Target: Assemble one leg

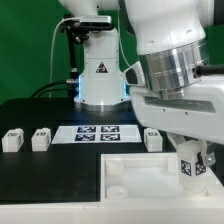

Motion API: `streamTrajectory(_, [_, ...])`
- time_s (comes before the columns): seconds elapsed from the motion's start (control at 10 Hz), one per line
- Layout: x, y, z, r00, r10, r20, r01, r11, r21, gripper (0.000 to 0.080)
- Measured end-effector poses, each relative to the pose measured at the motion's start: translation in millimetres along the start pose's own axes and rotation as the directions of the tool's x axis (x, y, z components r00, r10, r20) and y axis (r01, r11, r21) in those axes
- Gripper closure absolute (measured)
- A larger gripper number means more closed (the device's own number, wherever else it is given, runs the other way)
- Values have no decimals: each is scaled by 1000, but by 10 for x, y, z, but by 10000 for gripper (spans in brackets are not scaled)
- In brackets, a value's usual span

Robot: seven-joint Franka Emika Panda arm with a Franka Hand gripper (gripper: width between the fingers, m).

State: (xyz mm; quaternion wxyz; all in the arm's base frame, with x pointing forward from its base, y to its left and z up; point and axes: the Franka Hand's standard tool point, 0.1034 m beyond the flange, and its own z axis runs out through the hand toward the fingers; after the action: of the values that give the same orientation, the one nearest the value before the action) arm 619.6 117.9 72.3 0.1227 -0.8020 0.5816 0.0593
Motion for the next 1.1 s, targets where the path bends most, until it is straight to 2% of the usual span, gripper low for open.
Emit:
streamTrajectory(0.1, [0,-11,-4,994,107,10,-107,994,9,506])
streamTrajectory(0.2, [11,-15,-6,991,135,14,-136,991,15,506])
streamTrajectory(0.4, [8,-12,-3,994,112,14,-112,994,15,506])
streamTrajectory(0.5, [8,-12,-2,998,59,13,-60,998,15,429])
streamTrajectory(0.6, [15,-8,0,1000,-27,10,27,1000,14,261])
streamTrajectory(0.7, [17,-3,3,986,-167,9,167,986,14,261])
streamTrajectory(0.8, [-1,9,4,917,-399,-6,399,917,-14,174])
streamTrajectory(1.1, [12,15,7,759,-651,-5,651,759,-23,151])
